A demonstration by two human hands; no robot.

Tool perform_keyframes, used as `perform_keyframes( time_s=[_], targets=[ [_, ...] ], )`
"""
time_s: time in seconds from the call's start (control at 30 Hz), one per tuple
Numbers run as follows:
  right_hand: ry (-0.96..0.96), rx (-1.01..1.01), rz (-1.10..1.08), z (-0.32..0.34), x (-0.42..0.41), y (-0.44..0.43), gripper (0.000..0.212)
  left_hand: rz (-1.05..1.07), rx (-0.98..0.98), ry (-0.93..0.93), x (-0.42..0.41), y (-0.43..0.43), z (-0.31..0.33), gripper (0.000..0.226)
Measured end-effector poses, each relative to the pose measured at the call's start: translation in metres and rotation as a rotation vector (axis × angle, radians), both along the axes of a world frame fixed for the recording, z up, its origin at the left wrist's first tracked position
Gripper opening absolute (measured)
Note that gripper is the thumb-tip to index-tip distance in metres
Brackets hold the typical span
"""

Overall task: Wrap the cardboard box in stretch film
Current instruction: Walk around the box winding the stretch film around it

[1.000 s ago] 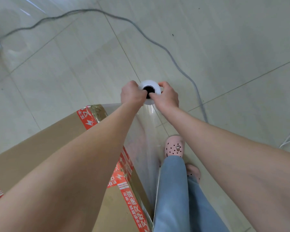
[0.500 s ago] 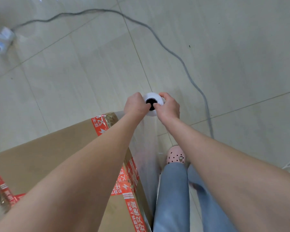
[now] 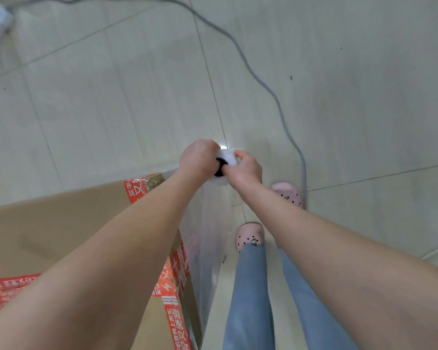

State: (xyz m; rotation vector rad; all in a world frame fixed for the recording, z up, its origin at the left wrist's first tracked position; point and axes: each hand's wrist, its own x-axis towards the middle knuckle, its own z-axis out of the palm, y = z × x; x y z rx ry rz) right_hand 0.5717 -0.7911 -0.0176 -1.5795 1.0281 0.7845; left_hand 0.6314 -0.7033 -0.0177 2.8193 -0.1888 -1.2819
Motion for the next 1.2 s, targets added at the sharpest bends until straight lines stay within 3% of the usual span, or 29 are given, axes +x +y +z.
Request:
perform_keyframes(
  time_s=[0.33,0.47,0.57,0.7,0.8,0.93,1.03,1.1,1.2],
  targets=[
    [-0.064,0.010,0.163,0.004,0.035,0.027,0.036,0.258,0.011,-0.018,0.018,0.042,-0.002,0.017],
    [-0.030,-0.022,0.258,0.004,0.034,0.035,0.009,0.279,-0.010,-0.005,0.013,0.044,-0.002,0.005],
    [-0.028,-0.012,0.294,0.003,0.033,0.034,0.005,0.292,-0.014,-0.029,0.008,0.039,0.000,0.007],
    [-0.012,0.027,0.314,0.005,0.036,0.033,0.013,0.287,0.013,-0.025,0.009,0.035,0.003,0.011],
    [0.021,0.027,0.327,0.005,0.037,0.034,0.046,0.300,0.004,-0.009,0.010,0.035,0.004,0.021],
    [0.031,0.005,0.447,0.008,0.044,0.029,0.045,0.321,-0.004,0.038,0.015,0.038,0.005,0.027],
    [-0.004,-0.037,0.567,0.004,0.059,0.029,0.051,0.441,-0.038,0.026,0.021,0.044,0.006,0.019],
    [-0.061,-0.082,0.647,0.004,0.072,0.033,0.051,0.599,-0.051,0.033,0.025,0.052,0.003,0.027],
    [-0.125,-0.103,0.558,0.006,0.083,0.036,0.058,0.836,-0.093,0.099,0.036,0.062,0.002,0.024]
  ],
)
